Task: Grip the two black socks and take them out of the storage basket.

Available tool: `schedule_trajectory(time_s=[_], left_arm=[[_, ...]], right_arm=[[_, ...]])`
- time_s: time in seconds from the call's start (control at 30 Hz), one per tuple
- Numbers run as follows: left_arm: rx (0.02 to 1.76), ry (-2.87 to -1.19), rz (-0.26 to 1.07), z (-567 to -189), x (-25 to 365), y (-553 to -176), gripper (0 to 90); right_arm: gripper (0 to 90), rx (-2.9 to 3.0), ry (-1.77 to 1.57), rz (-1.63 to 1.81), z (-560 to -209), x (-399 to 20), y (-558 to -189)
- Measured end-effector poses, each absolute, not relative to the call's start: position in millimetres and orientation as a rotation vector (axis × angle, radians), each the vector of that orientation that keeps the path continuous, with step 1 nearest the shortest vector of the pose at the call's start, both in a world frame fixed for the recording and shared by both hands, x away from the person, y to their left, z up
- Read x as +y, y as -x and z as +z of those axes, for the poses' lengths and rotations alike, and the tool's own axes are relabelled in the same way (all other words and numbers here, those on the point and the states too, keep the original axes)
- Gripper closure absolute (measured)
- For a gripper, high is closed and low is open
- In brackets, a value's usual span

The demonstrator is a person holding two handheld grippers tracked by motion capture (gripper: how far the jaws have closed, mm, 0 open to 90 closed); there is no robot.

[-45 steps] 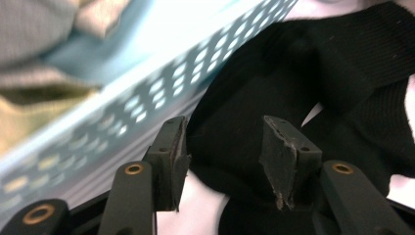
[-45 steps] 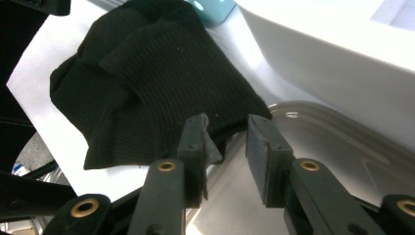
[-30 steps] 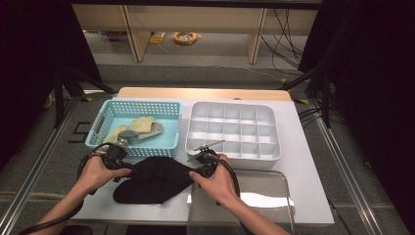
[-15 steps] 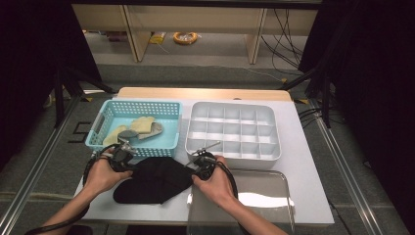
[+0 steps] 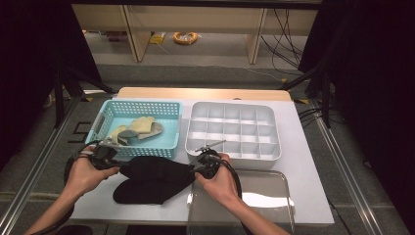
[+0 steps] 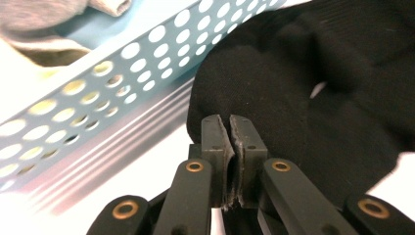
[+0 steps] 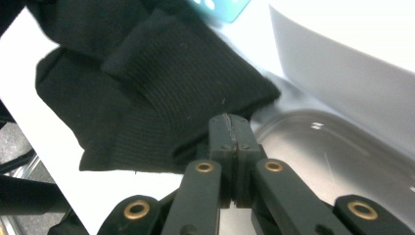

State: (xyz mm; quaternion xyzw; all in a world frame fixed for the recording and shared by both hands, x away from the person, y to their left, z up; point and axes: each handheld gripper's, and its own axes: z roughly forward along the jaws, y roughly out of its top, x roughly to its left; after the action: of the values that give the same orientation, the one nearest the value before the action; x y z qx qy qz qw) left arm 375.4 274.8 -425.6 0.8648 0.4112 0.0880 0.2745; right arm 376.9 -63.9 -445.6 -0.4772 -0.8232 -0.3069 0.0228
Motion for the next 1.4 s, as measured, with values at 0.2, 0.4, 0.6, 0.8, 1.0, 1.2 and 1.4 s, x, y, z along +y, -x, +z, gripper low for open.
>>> schedule_trajectory(time_s=[0.2, 0.4, 0.6, 0.8, 1.0, 1.2, 1.4], left_arm=[[1.084, -2.347, 0.17, -424, 284, -363, 85.1], [1.092, -2.371, 0.096, -441, 289, -357, 84.7], [1.118, -2.342, 0.114, -443, 290, -363, 84.0], [1.08, -2.379, 0.112, -442, 285, -365, 83.8], [1.097, -2.358, 0.105, -445, 281, -366, 83.5], [1.105, -2.356, 0.105, -445, 281, -366, 83.4], [1.082, -2.387, 0.104, -444, 283, -367, 83.4]], right_arm=[[90.0, -2.551, 1.443, -0.989, -437, -71, -378], [88.4, -2.56, 1.462, -0.856, -449, -70, -377], [79.2, -2.531, 1.471, -0.969, -439, -66, -383], [75.6, -2.529, 1.442, -0.971, -447, -53, -390], [72.7, -2.522, 1.41, -0.97, -453, -41, -393], [74.6, -2.6, 1.348, -0.968, -463, -34, -397], [89.8, -2.59, 1.418, -0.893, -465, -32, -393]])
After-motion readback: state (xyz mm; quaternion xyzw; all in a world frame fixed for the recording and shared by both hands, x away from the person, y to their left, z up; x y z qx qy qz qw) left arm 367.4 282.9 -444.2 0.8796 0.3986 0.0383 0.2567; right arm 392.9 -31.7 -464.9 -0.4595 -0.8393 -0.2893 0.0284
